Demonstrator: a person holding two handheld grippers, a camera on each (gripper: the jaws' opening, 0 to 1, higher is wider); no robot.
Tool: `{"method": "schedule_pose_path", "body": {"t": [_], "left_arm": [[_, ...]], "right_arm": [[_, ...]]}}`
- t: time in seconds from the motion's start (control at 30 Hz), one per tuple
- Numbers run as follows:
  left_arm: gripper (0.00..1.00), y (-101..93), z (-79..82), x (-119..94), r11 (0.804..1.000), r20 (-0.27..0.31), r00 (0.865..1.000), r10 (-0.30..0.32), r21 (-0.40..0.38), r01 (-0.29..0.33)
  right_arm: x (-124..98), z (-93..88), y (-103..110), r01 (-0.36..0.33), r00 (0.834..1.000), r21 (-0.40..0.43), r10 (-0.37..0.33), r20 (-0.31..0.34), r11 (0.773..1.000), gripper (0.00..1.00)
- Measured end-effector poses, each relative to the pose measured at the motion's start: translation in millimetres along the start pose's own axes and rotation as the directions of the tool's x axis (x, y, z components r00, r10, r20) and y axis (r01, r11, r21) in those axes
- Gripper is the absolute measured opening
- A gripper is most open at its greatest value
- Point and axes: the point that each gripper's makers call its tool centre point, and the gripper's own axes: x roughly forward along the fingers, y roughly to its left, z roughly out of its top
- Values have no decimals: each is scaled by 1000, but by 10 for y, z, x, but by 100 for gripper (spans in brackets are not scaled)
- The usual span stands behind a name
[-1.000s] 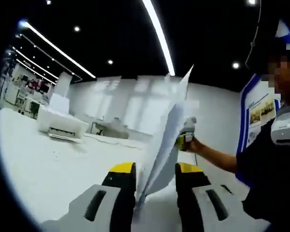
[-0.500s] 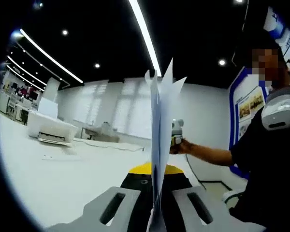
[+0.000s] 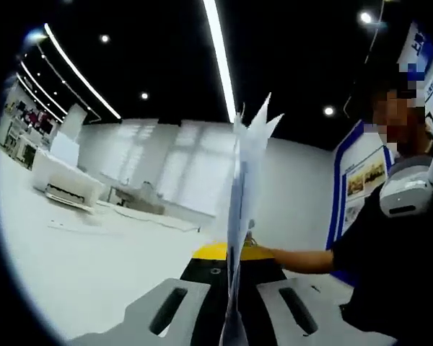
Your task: Organize the stack of printing papers by aligning and flattening the scattered papers on the table
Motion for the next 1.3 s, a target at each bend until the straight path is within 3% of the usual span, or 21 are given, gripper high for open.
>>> {"method": "schedule_pose_path", "body": {"t": [0.03,0.13,0.2,0.27,0.3,0.33,0.4,0.43,0.47,0.53,0.63,0.77,0.8,0.83,0.87,0.9,0.93,0.97,1.03,1.23,1.3], "left_arm": [[5,4,8,-2,1000,1,1000,6,14,-6],[5,-8,105,9,999,29,999,16,29,-16],[5,5,227,19,995,30,999,29,95,-32],[6,42,167,0,993,-28,998,48,113,-44],[8,74,68,-29,997,-52,997,58,62,-55],[14,132,-81,-69,996,-87,993,78,-26,-81],[19,224,-275,-114,992,-117,988,100,-70,-109],[10,214,-336,-129,996,-109,990,86,-13,-88],[6,193,-329,-120,996,-90,993,72,50,-67],[6,215,-278,-113,996,-71,993,92,-9,-93],[6,186,-152,-66,996,-75,993,86,5,-86],[6,92,109,43,997,-67,995,69,39,-67],[7,65,166,86,997,-74,995,63,45,-60],[11,45,147,100,999,-75,996,39,30,-37],[18,82,48,98,999,-93,995,45,-5,-46],[25,196,-146,54,995,-144,986,89,-33,-95],[20,250,-291,14,995,-166,982,96,-16,-100],[7,226,-363,-9,996,-151,985,82,-5,-84],[6,175,-304,-11,997,-85,994,66,-23,-68],[8,87,33,101,997,-110,992,62,57,-56],[26,153,-42,75,997,-107,991,77,19,-75]], "right_arm": [[-1,68,48,-11,1000,-21,12,10,1000,0],[4,284,112,15,1000,-4,-15,-2,1000,0],[-14,464,173,26,1000,-91,-26,-4,995,0],[-33,540,203,31,999,-154,-34,-17,988,0],[-41,494,195,19,999,-160,-23,-25,987,0],[-43,402,145,14,1000,-153,-18,-24,988,12],[-38,6,-34,90,988,75,-79,-134,993,28],[-38,-170,-27,68,981,101,-48,-188,993,11],[-20,-233,-30,44,980,34,-36,-193,998,1],[12,-39,-45,55,997,-53,-58,-59,997,0],[7,85,37,46,996,-21,-48,-73,999,0],[-18,356,118,41,999,-84,-44,-32,996,0],[1,409,133,27,1000,-119,-27,-2,992,9],[30,364,107,37,999,-106,-38,-7,994,27],[63,235,78,44,998,-40,-45,-38,998,27],[74,53,104,8,995,-15,-9,-97,1000,8],[80,-49,95,-24,994,-59,17,-111,998,0],[108,-9,22,22,999,-8,-23,-48,1000,0],[104,19,22,19,1000,-14,-19,-22,1000,0],[99,366,122,20,1000,-70,-21,-10,997,0],[132,290,124,17,999,-95,-20,-31,995,21]]}}
